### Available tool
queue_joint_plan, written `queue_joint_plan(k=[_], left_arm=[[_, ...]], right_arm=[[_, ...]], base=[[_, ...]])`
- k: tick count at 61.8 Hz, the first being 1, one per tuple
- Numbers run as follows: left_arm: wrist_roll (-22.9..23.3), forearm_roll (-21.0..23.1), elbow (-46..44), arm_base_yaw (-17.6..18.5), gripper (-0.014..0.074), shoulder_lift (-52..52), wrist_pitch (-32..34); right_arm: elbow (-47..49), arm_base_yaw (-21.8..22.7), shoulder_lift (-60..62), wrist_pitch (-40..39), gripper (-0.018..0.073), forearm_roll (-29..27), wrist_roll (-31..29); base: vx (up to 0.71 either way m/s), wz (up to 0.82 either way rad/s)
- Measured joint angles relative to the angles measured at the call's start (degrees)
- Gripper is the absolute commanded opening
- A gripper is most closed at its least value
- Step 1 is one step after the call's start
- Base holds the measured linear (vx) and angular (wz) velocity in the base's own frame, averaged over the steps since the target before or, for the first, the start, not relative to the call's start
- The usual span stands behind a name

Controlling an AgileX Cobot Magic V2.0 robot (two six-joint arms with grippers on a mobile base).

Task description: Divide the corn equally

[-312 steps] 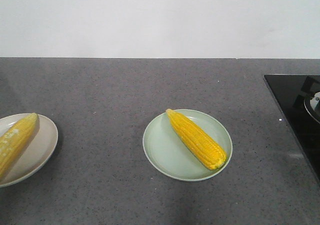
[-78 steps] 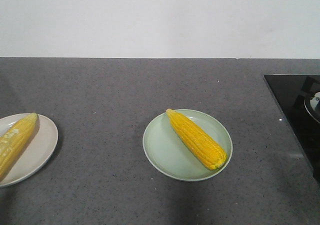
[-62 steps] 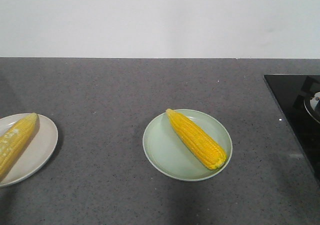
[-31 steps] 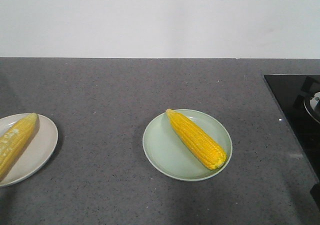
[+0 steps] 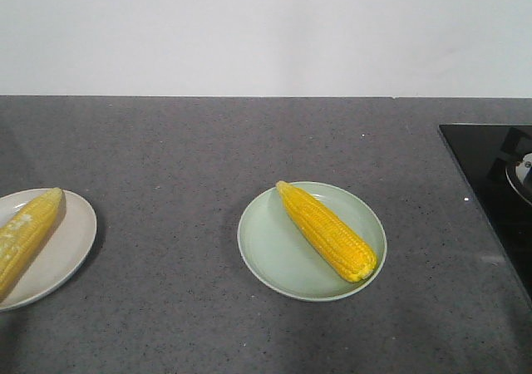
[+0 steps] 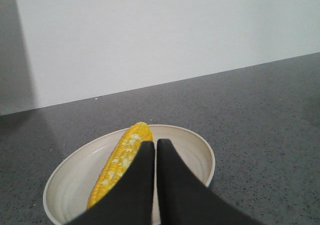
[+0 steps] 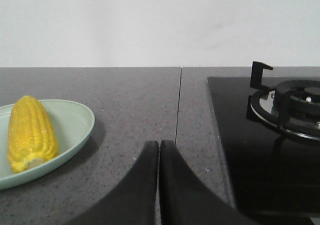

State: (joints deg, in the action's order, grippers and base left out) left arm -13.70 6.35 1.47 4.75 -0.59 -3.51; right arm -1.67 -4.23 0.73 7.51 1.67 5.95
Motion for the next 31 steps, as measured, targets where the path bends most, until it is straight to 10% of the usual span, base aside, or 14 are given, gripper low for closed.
queue_joint_plan(k=[31], left_arm=[[0.0,0.0,0.0,0.0,-0.0007,0.0,-0.1]], right_arm=[[0.0,0.1,0.0,-5.7,-0.0004,0.9,0.1]], base=[[0.00,0.00]])
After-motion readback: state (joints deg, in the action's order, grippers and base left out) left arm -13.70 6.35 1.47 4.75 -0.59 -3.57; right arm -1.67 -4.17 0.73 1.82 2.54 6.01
